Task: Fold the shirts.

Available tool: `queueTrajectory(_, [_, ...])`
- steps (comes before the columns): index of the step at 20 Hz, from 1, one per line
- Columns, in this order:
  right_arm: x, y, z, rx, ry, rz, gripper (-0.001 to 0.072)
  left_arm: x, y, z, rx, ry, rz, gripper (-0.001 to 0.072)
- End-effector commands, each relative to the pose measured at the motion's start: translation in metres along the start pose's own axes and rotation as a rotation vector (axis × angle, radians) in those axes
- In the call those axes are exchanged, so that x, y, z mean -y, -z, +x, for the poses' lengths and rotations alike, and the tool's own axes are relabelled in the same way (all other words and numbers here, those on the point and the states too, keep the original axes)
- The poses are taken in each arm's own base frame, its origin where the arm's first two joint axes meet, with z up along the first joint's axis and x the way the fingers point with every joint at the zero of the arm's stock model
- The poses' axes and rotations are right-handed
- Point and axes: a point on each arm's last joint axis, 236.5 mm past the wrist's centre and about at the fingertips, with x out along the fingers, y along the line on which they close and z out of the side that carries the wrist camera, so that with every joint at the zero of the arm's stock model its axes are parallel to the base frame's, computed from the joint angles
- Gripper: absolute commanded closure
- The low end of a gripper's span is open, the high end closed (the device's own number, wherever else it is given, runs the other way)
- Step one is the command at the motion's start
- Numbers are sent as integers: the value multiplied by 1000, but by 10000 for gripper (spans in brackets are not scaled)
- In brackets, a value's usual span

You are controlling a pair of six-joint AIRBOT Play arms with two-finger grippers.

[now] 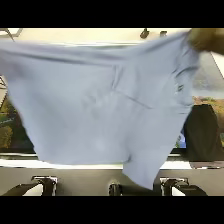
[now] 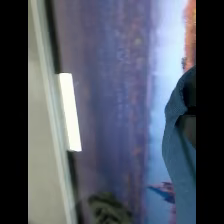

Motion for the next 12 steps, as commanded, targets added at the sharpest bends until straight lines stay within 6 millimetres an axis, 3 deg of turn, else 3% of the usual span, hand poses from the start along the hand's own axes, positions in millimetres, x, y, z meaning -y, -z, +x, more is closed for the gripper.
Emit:
queueTrajectory(1, [38, 99, 121, -339, 13, 149, 677, -4, 119, 128, -383, 10, -7, 680])
queueTrajectory(3, [48, 139, 169, -426, -3, 251, 677, 1, 168, 176, -511, 38, -39, 680])
queueTrajectory(6, [64, 175, 216, -468, 5, 352, 676, 13, 224, 216, -645, 86, -95, 680])
queueTrajectory(9, [75, 173, 238, -406, 22, 380, 676, 22, 253, 237, -701, 118, -139, 680])
queueTrajectory(12, [79, 152, 244, -312, 23, 381, 676, 25, 258, 244, -701, 128, -156, 680])
